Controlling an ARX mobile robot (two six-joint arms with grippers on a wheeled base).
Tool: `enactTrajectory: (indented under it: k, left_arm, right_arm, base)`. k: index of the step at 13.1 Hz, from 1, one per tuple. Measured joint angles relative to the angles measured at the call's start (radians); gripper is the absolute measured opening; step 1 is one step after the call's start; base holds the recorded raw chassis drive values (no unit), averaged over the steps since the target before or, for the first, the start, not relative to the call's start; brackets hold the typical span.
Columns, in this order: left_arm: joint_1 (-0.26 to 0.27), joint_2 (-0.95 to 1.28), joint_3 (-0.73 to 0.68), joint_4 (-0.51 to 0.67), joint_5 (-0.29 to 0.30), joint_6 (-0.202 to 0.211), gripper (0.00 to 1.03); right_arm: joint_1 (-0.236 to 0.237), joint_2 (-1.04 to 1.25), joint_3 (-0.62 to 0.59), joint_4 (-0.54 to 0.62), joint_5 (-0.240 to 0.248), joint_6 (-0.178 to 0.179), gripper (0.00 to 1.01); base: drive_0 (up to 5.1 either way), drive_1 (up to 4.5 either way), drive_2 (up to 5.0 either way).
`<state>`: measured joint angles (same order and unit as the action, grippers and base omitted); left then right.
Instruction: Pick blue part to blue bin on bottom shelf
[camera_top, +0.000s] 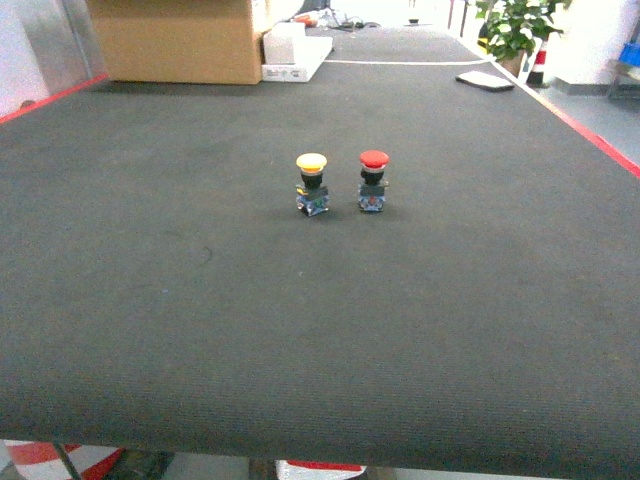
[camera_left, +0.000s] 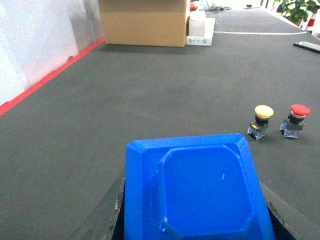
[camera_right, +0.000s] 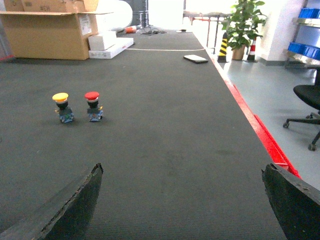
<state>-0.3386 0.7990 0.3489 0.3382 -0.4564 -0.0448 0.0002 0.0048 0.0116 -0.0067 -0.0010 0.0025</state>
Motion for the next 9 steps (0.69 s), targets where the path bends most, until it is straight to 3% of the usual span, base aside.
enactTrajectory:
  k: [9]
  left_arm:
    - [-0.001, 0.006, 0.000, 0.000, 0.000, 0.000, 0.44]
  right_arm:
    - [0.000, 0.000, 0.000, 0.002, 0.000, 0.000, 0.98]
  base:
    - [-1.6, -1.57, -1.6]
